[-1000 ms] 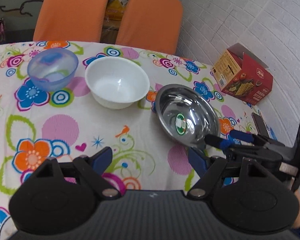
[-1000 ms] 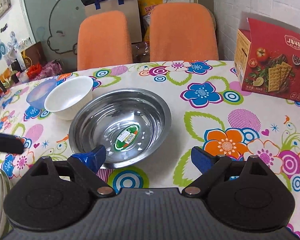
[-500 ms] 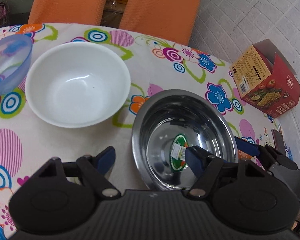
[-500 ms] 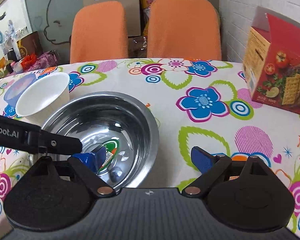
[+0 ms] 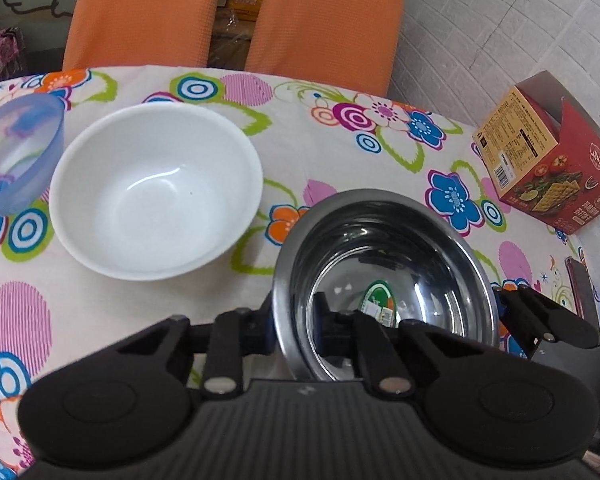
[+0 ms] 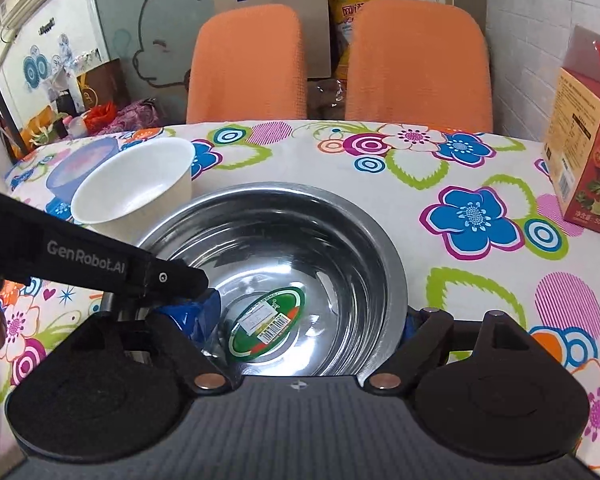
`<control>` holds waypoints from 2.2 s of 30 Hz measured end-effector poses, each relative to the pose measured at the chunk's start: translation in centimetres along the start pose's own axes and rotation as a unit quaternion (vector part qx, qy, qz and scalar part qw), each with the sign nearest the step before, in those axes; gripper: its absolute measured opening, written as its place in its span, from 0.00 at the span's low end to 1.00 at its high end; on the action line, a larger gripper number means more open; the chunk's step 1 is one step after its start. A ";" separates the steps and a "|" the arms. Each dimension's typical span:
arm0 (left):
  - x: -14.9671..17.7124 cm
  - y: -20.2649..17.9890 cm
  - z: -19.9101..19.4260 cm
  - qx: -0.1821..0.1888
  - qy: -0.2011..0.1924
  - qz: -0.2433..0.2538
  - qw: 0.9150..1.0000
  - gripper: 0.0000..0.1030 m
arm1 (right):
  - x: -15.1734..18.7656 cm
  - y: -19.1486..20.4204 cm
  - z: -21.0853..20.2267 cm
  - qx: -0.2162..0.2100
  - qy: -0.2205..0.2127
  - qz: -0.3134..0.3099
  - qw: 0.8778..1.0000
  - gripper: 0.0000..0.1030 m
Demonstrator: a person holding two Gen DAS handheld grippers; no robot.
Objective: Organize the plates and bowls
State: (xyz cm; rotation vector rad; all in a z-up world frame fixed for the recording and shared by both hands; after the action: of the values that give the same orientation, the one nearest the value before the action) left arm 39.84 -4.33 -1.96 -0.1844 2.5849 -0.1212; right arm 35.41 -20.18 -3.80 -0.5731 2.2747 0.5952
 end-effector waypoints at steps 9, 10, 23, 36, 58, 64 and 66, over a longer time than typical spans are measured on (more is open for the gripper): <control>2.2 1.2 -2.9 0.012 -0.003 0.016 1.000 0.04 | 0.8 3.1 -2.9 -0.008 -0.012 -0.006 1.000 0.71; 2.6 1.3 -3.4 0.011 -0.004 0.019 1.000 0.04 | 1.1 3.5 -3.3 -0.009 -0.013 -0.005 1.000 0.71; 11.6 4.2 -10.4 0.026 -0.005 0.071 0.997 0.04 | 7.7 10.7 -8.8 -0.018 -0.040 -0.004 0.999 0.72; 12.9 3.1 -9.9 0.032 -0.009 0.080 0.996 0.03 | 9.7 10.3 -9.4 -0.009 -0.051 0.029 0.998 0.73; 11.1 4.6 -11.0 0.017 -0.050 0.062 0.997 0.43 | 10.2 7.4 -12.3 0.007 -0.083 0.073 0.994 0.72; 11.4 7.3 -12.9 -0.007 -0.068 0.057 0.996 0.48 | 9.4 7.7 -12.4 -0.008 -0.084 0.096 0.992 0.72; 11.6 8.4 -13.2 -0.013 -0.069 0.053 0.996 0.48 | 9.0 8.1 -12.2 -0.011 -0.078 0.105 0.991 0.73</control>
State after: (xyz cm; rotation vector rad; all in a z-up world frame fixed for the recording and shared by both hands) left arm 22.28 2.83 2.27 -0.0622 2.4532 -0.0339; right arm 18.78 -22.60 -0.43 -0.2882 2.1967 0.7405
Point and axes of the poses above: each gripper's, at about its wrist camera, not at the fingertips, and z roughly the way its jaws point, y to its left, x to its underside, the point moved 1 cm from there along z, roughly the way its jaws point, and after that the axes turned 12 degrees about -x, right-handed, at the moved point
